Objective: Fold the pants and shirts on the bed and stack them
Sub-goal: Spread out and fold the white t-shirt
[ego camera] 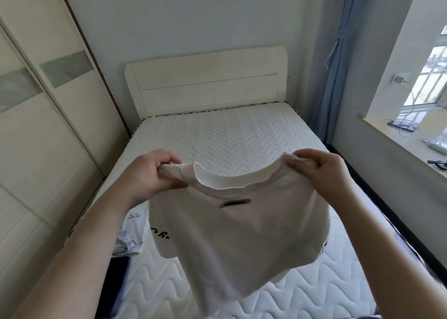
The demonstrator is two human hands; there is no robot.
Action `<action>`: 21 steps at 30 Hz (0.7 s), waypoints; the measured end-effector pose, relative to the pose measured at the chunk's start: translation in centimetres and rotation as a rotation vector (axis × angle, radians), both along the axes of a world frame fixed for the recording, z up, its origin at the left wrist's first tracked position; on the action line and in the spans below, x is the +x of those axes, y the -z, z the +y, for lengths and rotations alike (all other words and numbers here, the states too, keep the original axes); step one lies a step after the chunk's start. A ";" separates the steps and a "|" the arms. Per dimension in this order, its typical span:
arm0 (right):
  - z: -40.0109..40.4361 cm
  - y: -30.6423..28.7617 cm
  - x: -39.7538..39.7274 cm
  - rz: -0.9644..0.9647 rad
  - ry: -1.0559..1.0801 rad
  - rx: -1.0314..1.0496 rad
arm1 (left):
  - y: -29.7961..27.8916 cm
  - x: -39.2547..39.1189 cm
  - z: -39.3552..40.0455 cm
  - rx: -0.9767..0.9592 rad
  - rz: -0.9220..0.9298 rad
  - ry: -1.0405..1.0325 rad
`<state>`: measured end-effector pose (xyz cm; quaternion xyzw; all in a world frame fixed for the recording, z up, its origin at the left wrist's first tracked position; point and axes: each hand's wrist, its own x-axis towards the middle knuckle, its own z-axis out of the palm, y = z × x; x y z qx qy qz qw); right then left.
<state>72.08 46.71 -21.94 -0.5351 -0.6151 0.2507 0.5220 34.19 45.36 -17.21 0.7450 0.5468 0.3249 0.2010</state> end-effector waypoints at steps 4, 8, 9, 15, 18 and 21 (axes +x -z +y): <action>1.2 1.3 -0.7 0.027 -0.019 -0.083 | 0.8 -0.8 0.3 -0.141 0.045 0.038; 2.8 4.2 -1.9 -0.001 -0.034 -0.187 | 4.1 -1.4 1.6 -0.152 0.010 -0.083; 3.1 4.9 -2.4 -0.011 -0.032 -0.203 | 5.3 -1.7 2.3 -0.143 -0.001 -0.126; 6.7 9.0 -5.9 -0.063 -0.012 -0.308 | 11.2 -4.1 6.6 -0.139 -0.030 -0.213; 9.2 10.3 -7.6 -0.119 0.024 -0.343 | 13.3 -6.1 9.5 -0.161 0.023 -0.153; 11.7 11.3 -9.5 -0.161 0.044 -0.381 | 15.3 -7.9 12.6 -0.201 0.070 -0.100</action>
